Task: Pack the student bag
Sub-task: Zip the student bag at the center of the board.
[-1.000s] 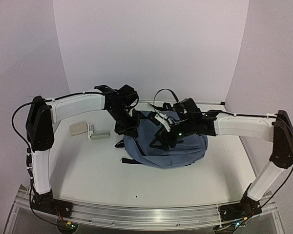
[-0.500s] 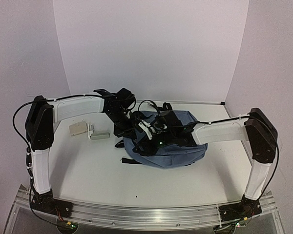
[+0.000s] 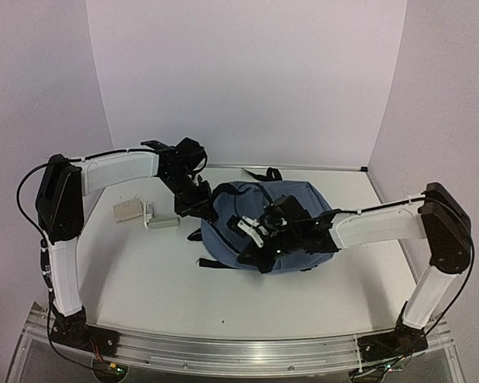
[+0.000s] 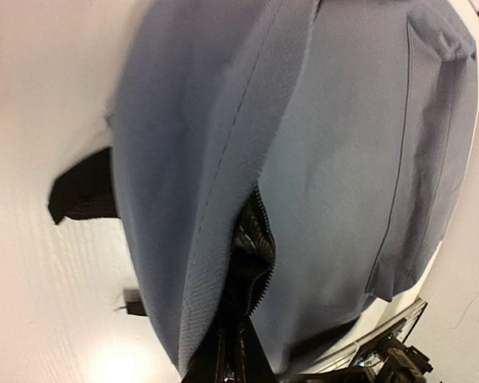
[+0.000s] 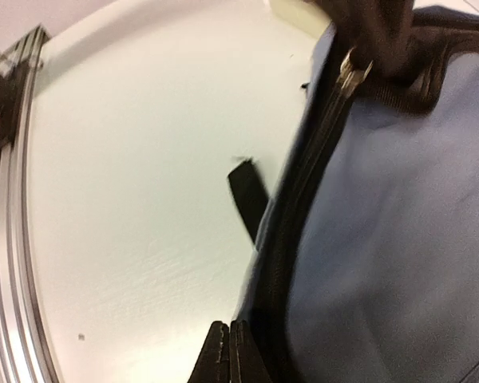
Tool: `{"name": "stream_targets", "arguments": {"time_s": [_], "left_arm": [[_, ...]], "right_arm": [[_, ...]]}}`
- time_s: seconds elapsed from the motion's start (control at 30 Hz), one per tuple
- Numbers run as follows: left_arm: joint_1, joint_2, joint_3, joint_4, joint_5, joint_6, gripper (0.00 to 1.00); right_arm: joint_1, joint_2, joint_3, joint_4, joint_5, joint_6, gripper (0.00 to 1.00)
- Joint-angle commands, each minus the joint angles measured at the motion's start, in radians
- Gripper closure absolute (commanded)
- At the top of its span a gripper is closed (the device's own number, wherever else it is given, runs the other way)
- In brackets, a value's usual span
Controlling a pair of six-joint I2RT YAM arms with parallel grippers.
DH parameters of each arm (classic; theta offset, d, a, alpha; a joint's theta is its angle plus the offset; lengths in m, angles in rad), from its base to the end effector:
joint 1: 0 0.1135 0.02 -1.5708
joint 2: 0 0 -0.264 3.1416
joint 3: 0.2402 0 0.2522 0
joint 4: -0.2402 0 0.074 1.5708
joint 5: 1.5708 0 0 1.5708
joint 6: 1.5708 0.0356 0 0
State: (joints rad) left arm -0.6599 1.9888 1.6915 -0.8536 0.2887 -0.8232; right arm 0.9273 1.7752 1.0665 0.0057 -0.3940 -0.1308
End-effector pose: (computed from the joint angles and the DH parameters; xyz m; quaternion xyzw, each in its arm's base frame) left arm 0.3280 -0.2673 0.2416 -0.0491 0.9671 -0.2431 0.0571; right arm 0.2172 0.3123 0.1890 -0.5201 0.7266 0.3236 0.3111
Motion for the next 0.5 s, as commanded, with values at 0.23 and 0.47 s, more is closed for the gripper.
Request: {"name": "stream_targets", "arguments": {"time_s": [0.23,0.47], "left_arm": [[0.048,-0.068,-0.008,0.067,0.042,0.022,1.0],[0.047,-0.108,-0.047,0.093,0.042,0.002,1.0]], "right_arm": [[0.013,-0.091,0.05,-0.076,0.067,-0.015,0.46],[0.013,0.1,0.293,-0.04,0.127,0.008,0.35]]}}
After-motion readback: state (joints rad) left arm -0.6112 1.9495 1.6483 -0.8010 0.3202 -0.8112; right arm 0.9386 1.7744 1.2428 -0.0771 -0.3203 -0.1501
